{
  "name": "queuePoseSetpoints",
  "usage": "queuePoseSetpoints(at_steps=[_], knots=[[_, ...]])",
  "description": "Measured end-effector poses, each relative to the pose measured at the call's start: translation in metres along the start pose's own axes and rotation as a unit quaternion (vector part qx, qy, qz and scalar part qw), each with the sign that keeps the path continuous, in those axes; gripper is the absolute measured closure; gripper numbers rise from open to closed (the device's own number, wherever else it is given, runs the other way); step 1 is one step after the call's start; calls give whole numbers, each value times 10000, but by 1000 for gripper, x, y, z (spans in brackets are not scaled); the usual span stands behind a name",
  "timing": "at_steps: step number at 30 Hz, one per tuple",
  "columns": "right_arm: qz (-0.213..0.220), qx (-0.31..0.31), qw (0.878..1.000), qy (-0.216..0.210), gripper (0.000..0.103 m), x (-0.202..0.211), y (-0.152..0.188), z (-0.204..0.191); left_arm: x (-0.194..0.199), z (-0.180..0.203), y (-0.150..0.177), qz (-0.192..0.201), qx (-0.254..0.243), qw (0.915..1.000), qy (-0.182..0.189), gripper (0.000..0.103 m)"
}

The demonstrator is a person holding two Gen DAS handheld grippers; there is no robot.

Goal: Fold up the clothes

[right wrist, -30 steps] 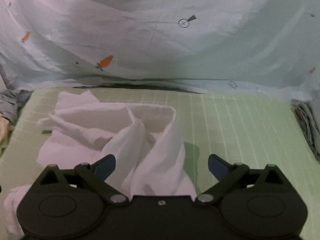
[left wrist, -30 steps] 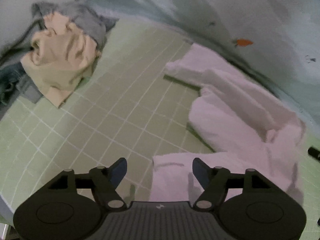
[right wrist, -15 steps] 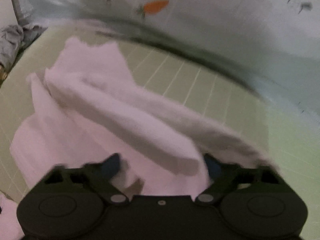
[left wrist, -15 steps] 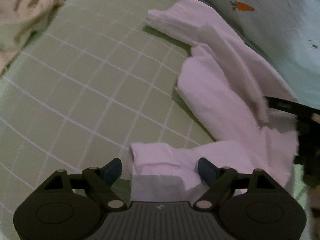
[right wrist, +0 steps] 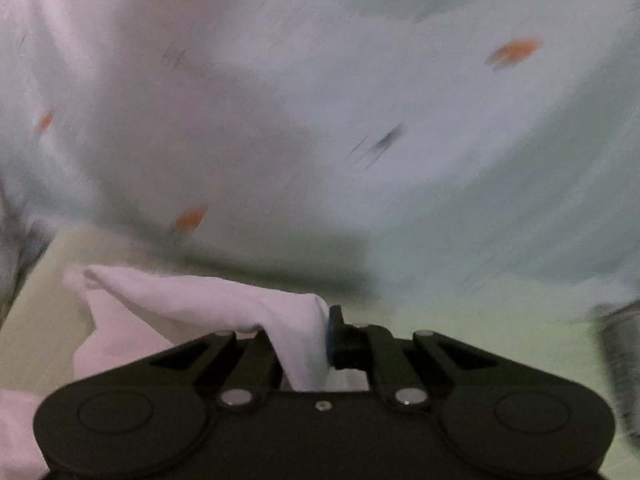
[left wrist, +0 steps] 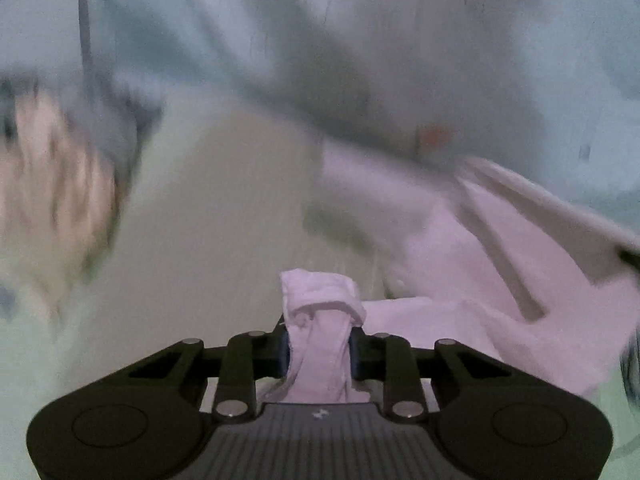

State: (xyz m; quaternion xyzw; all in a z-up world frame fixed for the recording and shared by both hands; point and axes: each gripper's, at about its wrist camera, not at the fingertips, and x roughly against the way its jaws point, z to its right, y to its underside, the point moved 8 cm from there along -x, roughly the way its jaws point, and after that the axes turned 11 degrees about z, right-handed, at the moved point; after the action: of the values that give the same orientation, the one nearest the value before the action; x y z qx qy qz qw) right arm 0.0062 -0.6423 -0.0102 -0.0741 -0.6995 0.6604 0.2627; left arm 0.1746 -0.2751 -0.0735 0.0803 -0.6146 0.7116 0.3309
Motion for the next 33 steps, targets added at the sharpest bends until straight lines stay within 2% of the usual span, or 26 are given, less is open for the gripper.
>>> queuePoseSetpoints(at_steps=[2,4,6,8,10,12,13,16,17,18,19,20,23,25,26,28,30,31,33], knots=[[342,-253,9988,230,98,25,-19,25,14,5,-46,687,-16,9976,26,75],[668,-498,9955,451,98,52,-36,49,29,10,-71,1064,122,9940,211,74],[729,-546,9939,620,98,75,-31,60,40,17,-78,1203,193,9918,380,74],[561,-518,9943,747,97,93,-11,68,47,22,-63,1105,17,9931,395,74],[112,-775,9929,891,96,111,34,74,54,20,-31,830,-246,9959,252,74],[-533,-1184,9862,1026,92,127,90,79,54,5,16,228,-205,9995,15,74],[-903,-1265,9820,1072,91,134,118,77,52,-5,46,-215,-119,9997,-95,74],[-1986,-1409,9627,1176,88,155,195,68,53,-35,122,-1404,142,9892,-403,71],[-2121,-1402,9597,1199,87,161,204,65,56,-44,140,-1638,245,9849,-508,69],[-2210,-1385,9577,1219,82,167,210,62,63,-49,149,-1704,345,9833,-543,65],[-2298,-1367,9556,1239,70,173,216,59,67,-52,152,-1715,437,9828,-536,64],[-2273,-1368,9558,1267,56,175,214,59,70,-51,147,-1672,487,9834,-503,64],[-1941,-1239,9637,1354,49,157,190,57,64,-48,128,-1461,448,9872,-460,56],[-1669,-1168,9700,1324,31,147,175,56,59,-44,112,-1224,275,9908,-511,52],[-1524,-1140,9732,1294,25,141,168,54,57,-44,105,-1137,244,9919,-516,50],[-1354,-1113,9777,1158,22,130,157,50,50,-46,92,-992,281,9935,-484,38],[-1346,-1150,9788,1031,18,118,152,45,41,-50,81,-867,424,9945,-401,31],[-1393,-1208,9780,976,16,112,153,42,34,-53,82,-930,490,9938,-375,27],[-1578,-1406,9729,937,14,100,160,41,18,-58,86,-1093,620,9915,-327,25]])
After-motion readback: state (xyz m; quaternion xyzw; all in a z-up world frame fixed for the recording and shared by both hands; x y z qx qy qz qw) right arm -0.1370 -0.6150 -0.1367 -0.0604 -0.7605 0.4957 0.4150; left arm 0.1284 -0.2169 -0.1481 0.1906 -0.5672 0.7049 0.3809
